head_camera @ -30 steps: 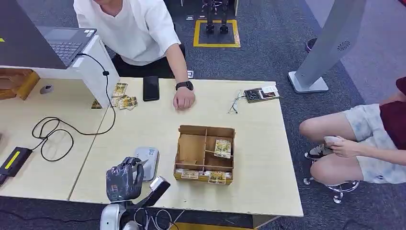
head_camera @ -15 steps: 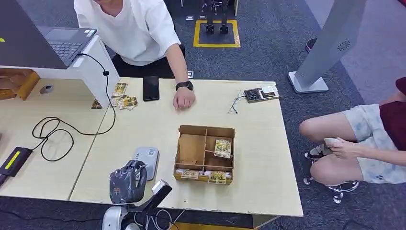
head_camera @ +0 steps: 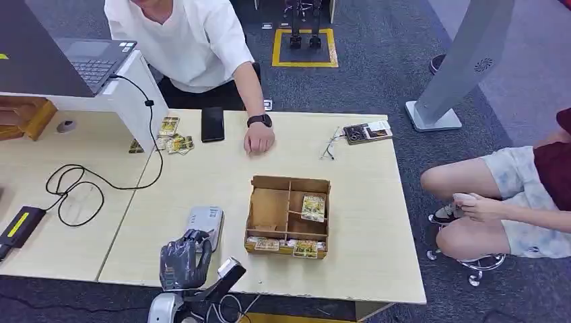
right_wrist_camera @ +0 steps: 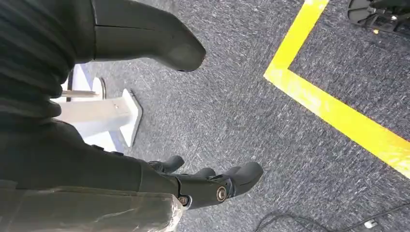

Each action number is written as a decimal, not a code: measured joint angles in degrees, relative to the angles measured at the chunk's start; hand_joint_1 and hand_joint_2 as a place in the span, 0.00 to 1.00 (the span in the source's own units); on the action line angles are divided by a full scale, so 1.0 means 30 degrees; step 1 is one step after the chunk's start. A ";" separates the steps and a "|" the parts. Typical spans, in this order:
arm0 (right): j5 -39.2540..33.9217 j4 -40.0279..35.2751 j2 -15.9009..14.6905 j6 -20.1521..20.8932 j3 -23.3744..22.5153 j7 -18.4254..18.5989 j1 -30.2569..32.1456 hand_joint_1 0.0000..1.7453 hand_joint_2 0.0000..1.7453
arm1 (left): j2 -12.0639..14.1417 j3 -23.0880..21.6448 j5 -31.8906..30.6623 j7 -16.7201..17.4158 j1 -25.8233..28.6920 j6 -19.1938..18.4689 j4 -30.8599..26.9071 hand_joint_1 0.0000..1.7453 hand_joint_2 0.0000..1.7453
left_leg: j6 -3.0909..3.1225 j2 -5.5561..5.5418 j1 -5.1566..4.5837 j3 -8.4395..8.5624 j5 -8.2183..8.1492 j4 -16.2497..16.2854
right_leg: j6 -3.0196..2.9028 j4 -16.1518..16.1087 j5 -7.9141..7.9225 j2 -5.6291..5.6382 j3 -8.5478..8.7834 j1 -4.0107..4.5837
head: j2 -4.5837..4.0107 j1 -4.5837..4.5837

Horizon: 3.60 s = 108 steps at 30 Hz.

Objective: Pass the card to the sensor for recognition and then transmit it.

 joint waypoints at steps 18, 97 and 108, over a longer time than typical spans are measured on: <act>0.0277 0.0000 -0.0015 0.0073 -0.0051 -0.0001 -0.0001 0.00 1.00 | 0.0728 -0.2082 0.0772 0.1901 -0.1482 0.0000 0.3182 1.00 1.00 | 0.0002 -0.0040 -0.0005 0.0108 -0.0001 -0.0008 | 0.0004 -0.0001 -0.0004 -0.0053 0.0145 -0.0001 | 0.0000 0.0007; 0.1603 0.0000 -0.0015 0.0400 0.0495 0.0350 -0.0486 0.00 1.00 | -0.0969 0.3395 0.7499 -0.5013 -0.6471 0.0000 0.0138 1.00 1.00 | 0.0009 -0.0027 -0.0003 0.0028 0.0008 0.0007 | 0.0003 -0.0002 0.0005 -0.0031 0.0037 0.0000 | 0.0000 0.0022; 0.1595 0.0000 -0.0015 0.0386 0.0670 0.0393 -0.0553 0.00 1.00 | -0.1137 0.3395 0.9742 -0.5240 -0.7857 0.0000 0.2221 0.00 1.00 | 0.0010 -0.0028 -0.0004 0.0027 0.0009 0.0012 | 0.0004 -0.0002 0.0006 -0.0027 0.0038 0.0000 | 0.0000 0.0014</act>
